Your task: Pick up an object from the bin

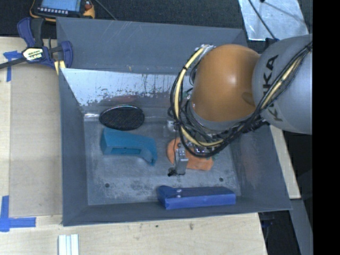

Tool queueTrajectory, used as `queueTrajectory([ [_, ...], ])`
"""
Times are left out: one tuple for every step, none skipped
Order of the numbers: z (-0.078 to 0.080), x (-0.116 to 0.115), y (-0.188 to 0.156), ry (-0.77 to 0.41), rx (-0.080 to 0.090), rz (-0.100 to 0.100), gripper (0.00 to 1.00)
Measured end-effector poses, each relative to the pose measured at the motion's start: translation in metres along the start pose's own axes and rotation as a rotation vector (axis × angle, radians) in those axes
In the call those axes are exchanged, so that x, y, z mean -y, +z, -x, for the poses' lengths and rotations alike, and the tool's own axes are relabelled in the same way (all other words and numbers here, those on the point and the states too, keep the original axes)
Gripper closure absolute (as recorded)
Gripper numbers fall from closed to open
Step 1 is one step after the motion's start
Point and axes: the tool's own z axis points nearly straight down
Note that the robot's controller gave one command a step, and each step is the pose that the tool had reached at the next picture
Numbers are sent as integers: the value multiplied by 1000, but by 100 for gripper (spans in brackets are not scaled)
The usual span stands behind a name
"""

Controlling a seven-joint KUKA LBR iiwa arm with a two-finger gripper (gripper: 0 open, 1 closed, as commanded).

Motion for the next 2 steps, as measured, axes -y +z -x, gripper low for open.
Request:
queueTrajectory([
  [2,0,-5,2,9,1,0],
  [13,13,8,-239,9,0,0],
])
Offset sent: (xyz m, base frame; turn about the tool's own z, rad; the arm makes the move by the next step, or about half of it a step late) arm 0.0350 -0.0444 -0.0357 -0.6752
